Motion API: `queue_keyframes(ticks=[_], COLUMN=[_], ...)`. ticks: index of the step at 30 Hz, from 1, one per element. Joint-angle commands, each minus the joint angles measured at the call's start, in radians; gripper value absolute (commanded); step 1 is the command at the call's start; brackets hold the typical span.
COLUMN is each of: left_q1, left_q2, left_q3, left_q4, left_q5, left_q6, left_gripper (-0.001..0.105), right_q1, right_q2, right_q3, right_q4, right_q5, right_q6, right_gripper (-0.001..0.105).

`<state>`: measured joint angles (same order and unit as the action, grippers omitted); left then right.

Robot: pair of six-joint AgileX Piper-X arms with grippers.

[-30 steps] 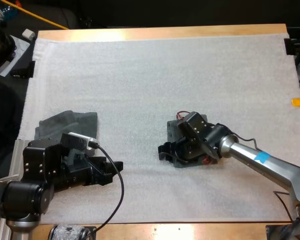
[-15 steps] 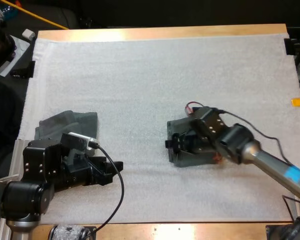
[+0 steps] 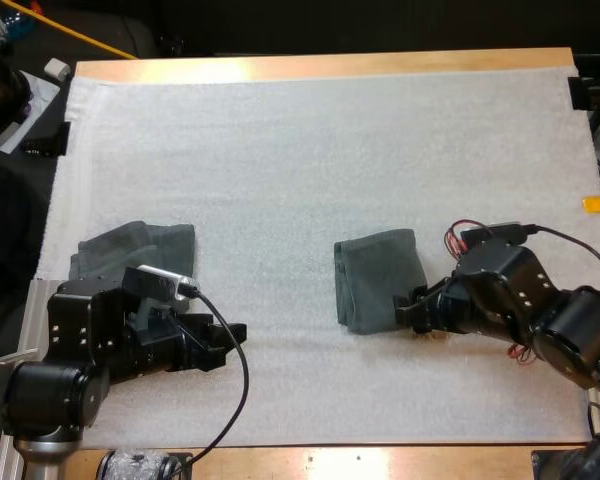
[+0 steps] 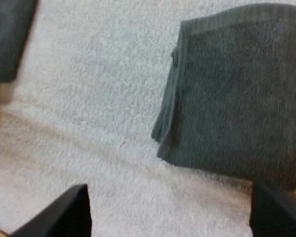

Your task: Pick towel from pile, fold and stack

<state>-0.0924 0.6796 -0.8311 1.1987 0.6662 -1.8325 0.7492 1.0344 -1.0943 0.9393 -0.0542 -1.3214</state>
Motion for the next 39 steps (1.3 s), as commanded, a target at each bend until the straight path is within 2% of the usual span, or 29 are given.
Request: queue_keyframes(ticks=[1,11,14,17,22,25,33,39], left_q1=[-0.003,-0.002,-0.002,-0.004,-0.044,-0.026,-0.146,-0.276], left_q2=[0.000,0.005,0.008,0.020,0.124,0.122,0.284,0.445], left_q3=[0.002,0.039,0.042,0.038,0.033,0.036,0.036,0.033], left_q4=[-0.008,-0.030,-0.057,-0.100,-0.199,-0.164,-0.288,-0.469], left_q5=[0.012,0.008,0.004,-0.001,0.006,0.013,0.011,-0.007], left_q6=[0.002,0.003,-0.004,-0.025,-0.072,-0.040,-0.079,-0.176], left_gripper=[0.058,0.059,0.061,0.071,0.071,0.071,0.071,0.071], right_q1=[-0.001,-0.001,0.000,0.001,0.000,0.001,0.001,-0.002], right_q2=[-0.018,-0.271,-0.307,-0.324,-0.327,-0.326,-0.326,-0.330], right_q3=[-0.002,-0.003,-0.005,-0.004,-0.005,0.003,0.001,0.003], right_q4=[0.020,0.212,0.236,0.242,0.249,0.242,0.252,0.268], right_q5=[0.005,0.046,0.087,0.118,0.138,0.133,0.136,0.134], right_q6=[-0.010,0.003,0.003,0.003,0.004,-0.010,-0.013,-0.014], right_gripper=[0.065,0.065,0.065,0.065,0.065,0.065,0.066,0.066])
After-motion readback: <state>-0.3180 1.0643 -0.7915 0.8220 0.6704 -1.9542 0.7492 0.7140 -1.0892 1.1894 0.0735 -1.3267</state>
